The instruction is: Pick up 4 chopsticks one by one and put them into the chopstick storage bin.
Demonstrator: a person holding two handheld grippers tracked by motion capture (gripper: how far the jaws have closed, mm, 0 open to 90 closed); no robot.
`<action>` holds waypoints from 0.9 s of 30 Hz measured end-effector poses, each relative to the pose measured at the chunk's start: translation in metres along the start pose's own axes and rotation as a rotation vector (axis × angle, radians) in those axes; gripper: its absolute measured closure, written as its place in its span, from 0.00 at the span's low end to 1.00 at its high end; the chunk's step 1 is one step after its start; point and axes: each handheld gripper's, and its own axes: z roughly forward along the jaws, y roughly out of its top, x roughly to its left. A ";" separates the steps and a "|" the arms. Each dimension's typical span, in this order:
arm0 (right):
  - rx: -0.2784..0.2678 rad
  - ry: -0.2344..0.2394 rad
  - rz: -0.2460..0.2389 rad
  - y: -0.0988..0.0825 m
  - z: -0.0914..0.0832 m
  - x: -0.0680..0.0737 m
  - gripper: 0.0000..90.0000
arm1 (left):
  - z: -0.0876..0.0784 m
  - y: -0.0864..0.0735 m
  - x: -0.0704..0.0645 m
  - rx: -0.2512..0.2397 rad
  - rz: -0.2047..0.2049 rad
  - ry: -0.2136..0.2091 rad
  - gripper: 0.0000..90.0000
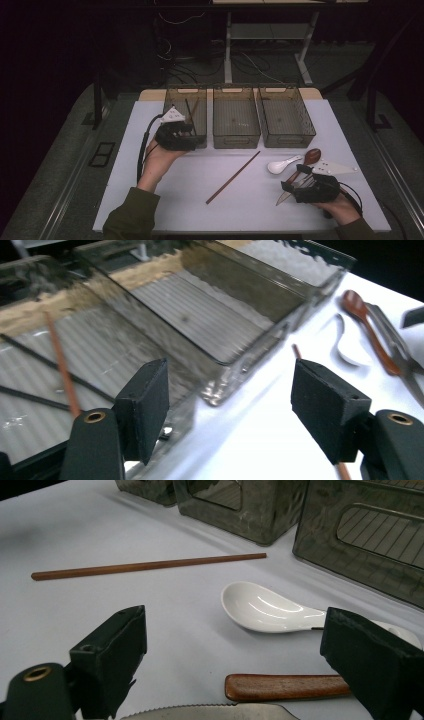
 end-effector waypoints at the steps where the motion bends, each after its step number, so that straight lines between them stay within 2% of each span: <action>1: -0.001 -0.002 -0.008 0.000 0.000 0.000 0.12 | 0.001 -0.002 -0.003 0.002 0.001 -0.007 0.33; 6: 0.003 -0.009 -0.034 -0.001 0.002 0.002 0.12 | 0.006 -0.010 -0.016 0.007 0.011 -0.030 0.32; 13: 0.008 -0.011 -0.039 -0.002 0.003 0.001 0.12 | 0.014 -0.030 -0.029 0.033 0.020 -0.053 0.30; 24: 0.009 -0.015 -0.041 -0.002 0.003 0.002 0.12 | 0.021 -0.060 -0.049 0.045 0.028 -0.057 0.33; 27: 0.010 -0.015 -0.044 -0.002 0.003 0.001 0.12 | 0.027 -0.066 -0.053 0.068 0.042 -0.063 0.34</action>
